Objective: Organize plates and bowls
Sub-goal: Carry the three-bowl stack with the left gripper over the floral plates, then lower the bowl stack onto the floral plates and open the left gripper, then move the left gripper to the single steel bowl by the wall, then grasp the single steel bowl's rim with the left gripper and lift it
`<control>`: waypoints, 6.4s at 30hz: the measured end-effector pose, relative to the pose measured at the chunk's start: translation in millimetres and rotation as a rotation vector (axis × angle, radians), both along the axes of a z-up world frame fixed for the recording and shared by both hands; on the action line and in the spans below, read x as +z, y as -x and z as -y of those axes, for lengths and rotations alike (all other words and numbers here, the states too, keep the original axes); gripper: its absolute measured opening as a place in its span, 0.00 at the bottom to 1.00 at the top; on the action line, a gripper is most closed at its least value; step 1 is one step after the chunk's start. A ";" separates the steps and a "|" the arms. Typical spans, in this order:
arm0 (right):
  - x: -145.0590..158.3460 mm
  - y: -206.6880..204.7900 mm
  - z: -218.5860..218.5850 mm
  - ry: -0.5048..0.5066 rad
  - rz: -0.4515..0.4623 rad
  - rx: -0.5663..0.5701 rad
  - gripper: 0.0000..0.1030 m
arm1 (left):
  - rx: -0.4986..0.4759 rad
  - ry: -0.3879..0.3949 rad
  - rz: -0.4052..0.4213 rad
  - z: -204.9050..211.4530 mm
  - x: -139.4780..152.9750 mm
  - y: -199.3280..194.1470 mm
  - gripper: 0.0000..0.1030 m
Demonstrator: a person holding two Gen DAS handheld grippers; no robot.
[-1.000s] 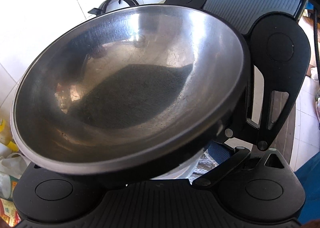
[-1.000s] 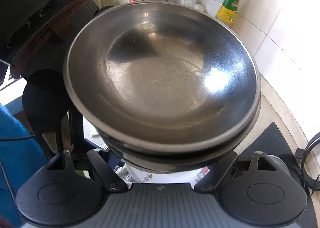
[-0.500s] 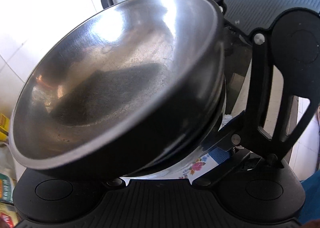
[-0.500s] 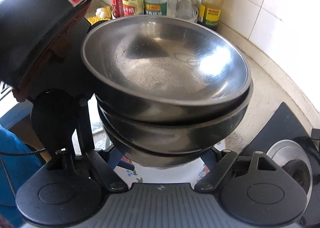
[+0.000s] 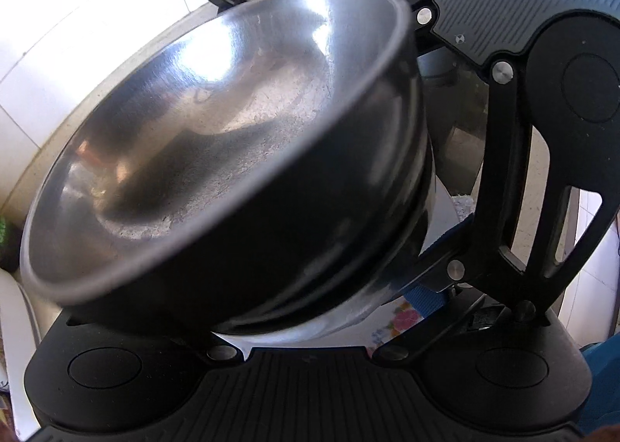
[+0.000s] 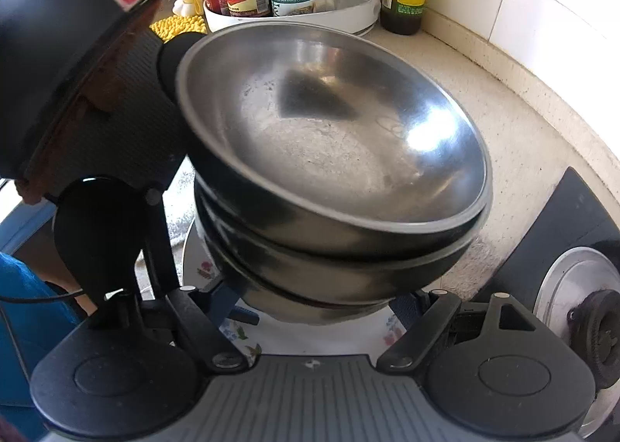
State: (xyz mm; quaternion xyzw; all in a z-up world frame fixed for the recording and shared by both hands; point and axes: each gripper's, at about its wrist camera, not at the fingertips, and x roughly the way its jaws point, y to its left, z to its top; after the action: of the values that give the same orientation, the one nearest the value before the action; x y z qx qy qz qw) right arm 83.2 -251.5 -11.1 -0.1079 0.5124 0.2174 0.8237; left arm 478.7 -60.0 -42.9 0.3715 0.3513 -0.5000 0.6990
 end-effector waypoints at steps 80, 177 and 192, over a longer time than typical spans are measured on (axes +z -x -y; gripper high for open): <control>37.9 52.0 151.1 -0.447 -0.078 -0.388 0.91 | 0.371 0.353 -0.299 -126.8 75.7 63.3 1.00; -51.4 -151.0 180.5 -0.520 -0.147 -0.674 0.68 | 0.630 0.364 -0.416 19.1 36.9 -119.1 0.58; 53.7 -95.6 148.3 -0.544 0.019 -0.515 0.61 | 0.627 0.296 -0.265 24.1 71.2 -82.6 0.37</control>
State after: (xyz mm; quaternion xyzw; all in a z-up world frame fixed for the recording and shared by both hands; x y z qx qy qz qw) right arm 178.8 -399.8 42.6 0.2452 0.4386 0.1305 0.8547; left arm 561.4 -84.1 28.3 0.0725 0.4593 -0.3507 0.8129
